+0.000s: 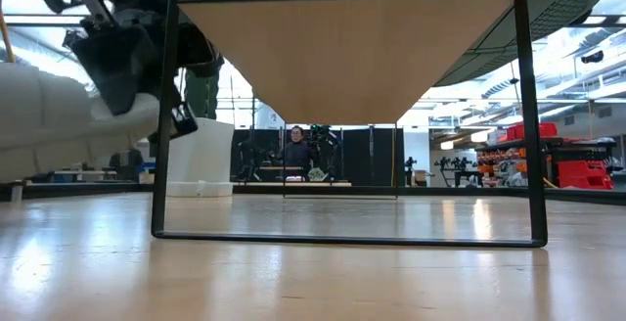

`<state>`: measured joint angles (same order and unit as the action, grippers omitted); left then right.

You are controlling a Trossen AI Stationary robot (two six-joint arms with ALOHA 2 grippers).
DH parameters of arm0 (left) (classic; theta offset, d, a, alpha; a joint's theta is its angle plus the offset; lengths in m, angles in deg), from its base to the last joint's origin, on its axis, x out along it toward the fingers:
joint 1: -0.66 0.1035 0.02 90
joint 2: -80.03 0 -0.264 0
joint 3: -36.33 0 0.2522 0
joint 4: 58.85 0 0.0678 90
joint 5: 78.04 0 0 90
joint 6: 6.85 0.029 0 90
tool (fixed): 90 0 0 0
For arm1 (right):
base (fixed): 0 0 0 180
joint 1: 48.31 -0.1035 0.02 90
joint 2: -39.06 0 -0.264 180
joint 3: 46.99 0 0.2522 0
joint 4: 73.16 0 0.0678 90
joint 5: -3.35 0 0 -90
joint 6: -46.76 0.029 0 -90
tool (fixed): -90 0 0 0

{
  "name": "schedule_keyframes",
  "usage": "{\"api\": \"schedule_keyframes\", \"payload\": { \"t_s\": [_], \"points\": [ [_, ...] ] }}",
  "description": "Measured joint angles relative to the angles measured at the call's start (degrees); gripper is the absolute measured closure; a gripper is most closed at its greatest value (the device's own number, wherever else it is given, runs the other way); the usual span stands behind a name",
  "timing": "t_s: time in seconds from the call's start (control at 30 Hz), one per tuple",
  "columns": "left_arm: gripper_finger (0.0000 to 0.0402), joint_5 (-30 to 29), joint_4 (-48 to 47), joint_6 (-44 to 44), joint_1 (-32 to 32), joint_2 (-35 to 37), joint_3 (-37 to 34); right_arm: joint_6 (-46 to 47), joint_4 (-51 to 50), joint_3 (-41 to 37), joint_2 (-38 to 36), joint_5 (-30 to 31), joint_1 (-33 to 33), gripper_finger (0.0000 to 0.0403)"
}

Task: Pick and place slides into the shelf
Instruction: Put the gray slipper on the shelf

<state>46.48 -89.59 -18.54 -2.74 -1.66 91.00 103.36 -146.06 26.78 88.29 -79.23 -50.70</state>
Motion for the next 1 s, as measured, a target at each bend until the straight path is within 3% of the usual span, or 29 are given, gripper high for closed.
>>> {"api": "schedule_keyframes", "payload": {
  "t_s": [0.27,0.6,1.0],
  "points": [
    [0.0343,-0.1,-3.9,-6.3,0.7,7.5,0.0,-1.7,0.0,0.0,0.0,-0.1,0.0,0.0230],
    [0.0350,-1.0,-14.6,-16.6,0.7,22.7,0.0,-3.1,0.0,0.0,0.0,-0.2,0.0,0.0230],
    [0.0345,-14.7,-8.9,-38.0,0.7,36.4,0.0,-3.9,0.0,0.0,0.0,-0.2,0.0,0.0230]
  ]
}}
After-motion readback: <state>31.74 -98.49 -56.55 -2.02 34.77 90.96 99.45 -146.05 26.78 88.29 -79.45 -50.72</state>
